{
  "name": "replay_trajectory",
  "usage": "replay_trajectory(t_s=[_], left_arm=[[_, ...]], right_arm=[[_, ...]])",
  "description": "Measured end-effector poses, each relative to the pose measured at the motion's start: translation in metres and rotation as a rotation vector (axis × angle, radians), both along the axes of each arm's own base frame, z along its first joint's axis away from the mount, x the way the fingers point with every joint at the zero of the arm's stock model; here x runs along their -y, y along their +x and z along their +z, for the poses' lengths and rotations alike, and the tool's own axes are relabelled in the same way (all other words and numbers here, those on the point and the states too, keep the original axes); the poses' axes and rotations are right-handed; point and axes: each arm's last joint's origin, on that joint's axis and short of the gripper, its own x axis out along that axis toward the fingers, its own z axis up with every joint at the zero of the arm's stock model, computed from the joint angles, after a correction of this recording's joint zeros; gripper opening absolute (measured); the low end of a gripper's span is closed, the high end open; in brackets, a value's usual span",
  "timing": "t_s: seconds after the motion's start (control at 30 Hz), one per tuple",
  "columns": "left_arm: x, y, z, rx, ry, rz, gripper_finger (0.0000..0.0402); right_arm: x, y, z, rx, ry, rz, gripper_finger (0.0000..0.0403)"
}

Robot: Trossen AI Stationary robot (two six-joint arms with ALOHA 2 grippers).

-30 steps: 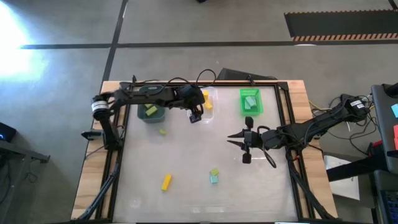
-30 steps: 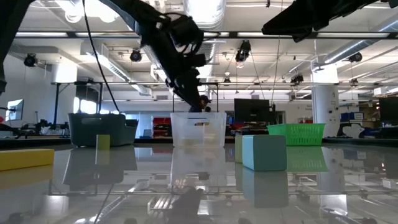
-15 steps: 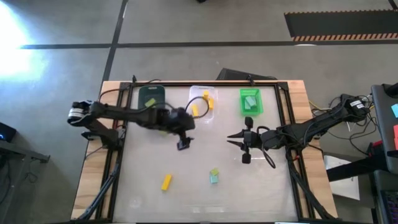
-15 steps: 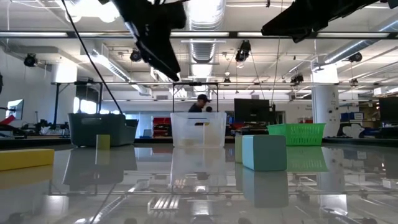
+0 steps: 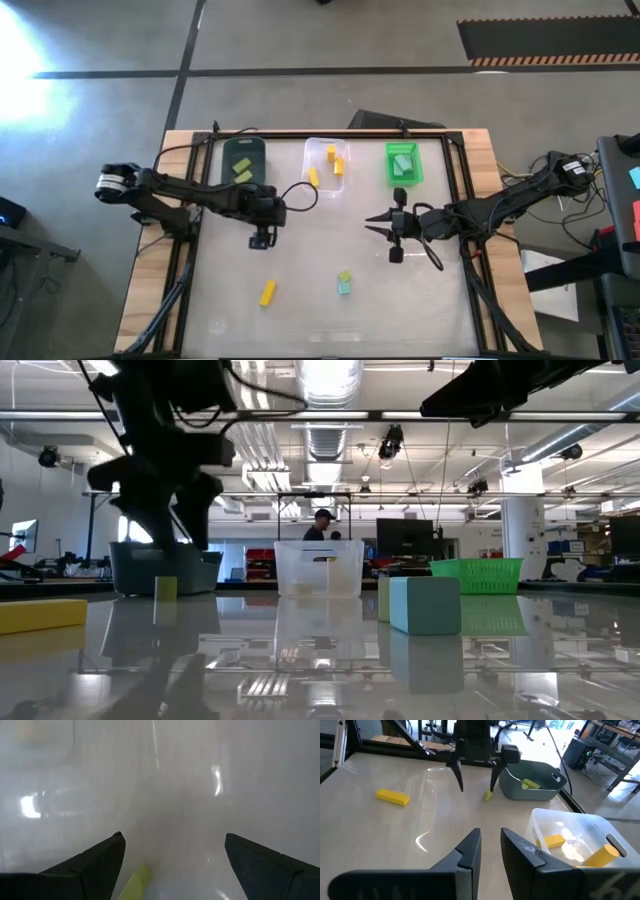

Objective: Sort & place blocks by color
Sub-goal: Put the green block into the blue bin

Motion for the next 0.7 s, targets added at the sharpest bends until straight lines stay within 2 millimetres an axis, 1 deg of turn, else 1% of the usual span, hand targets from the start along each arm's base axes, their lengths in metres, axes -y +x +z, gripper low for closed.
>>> replay_trajectory(t_s=[0.17,0.23,0.37,0.6,0.7], left_arm=[[-0.007,-0.012,-0.022,-0.092,0.023,-0.023,0.0325],[-0.009,-0.016,-0.028,-0.117,0.05,-0.009,0.0325],[-0.011,-0.021,-0.034,-0.136,0.088,0.005,0.0325],[-0.012,-0.024,-0.039,-0.143,0.117,0.015,0.0324],[-0.014,-0.023,-0.04,-0.128,0.123,0.024,0.0315]], right_arm=[[0.0,0.0,0.0,0.0,0.0,0.0,0.0066],[0.0,0.0,0.0,0.0,0.0,0.0,0.0066],[0.0,0.0,0.0,0.0,0.0,0.0,0.0066],[0.0,0.0,0.0,0.0,0.0,0.0,0.0066],[0.0,0.0,0.0,0.0,0.0,0.0,0.0066]])
